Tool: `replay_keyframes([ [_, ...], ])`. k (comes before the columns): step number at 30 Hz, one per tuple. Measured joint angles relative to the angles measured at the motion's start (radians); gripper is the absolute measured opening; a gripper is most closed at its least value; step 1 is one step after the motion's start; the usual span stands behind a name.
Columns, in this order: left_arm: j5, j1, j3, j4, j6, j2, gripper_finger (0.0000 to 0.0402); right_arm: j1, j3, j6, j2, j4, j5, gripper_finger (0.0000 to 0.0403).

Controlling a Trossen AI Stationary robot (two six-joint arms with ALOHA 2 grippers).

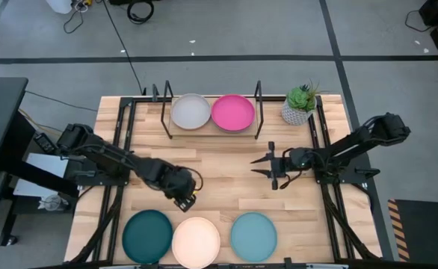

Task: Place and stack plates onto a shelf
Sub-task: Stack the dark green plate on top of the pink plate on the shelf

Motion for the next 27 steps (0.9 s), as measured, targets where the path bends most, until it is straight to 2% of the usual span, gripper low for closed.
replay_keyframes([
  [5, -0.055, -0.089, 0.000, -0.002, -0.315, 0.007, 0.0159, 0.000, 0.049, -0.043, 0.079, -0.001, -0.003, 0.0133],
  [8, -0.053, -0.172, -0.002, 0.020, -0.482, 0.022, 0.0159, 0.000, 0.074, -0.069, 0.121, 0.004, -0.019, 0.0133],
  [10, -0.050, -0.232, 0.002, 0.109, -0.575, 0.035, 0.0159, 0.000, 0.084, -0.098, 0.144, 0.012, -0.031, 0.0133],
  [13, -0.078, -0.301, 0.003, 0.160, -0.683, 0.047, 0.0159, 0.000, 0.085, -0.143, 0.157, 0.064, -0.031, 0.0133],
  [17, -0.076, -0.333, 0.034, 0.129, -0.714, 0.063, 0.0151, -0.015, 0.085, -0.150, 0.164, 0.118, -0.039, 0.0133],
  [21, -0.021, -0.323, 0.096, 0.050, -0.687, 0.068, 0.0134, -0.041, 0.090, -0.149, 0.178, 0.109, -0.063, 0.0133],
  [27, -0.015, -0.335, 0.178, 0.053, -0.671, 0.126, 0.0119, -0.073, 0.118, -0.154, 0.215, 0.118, -0.083, 0.0133],
])
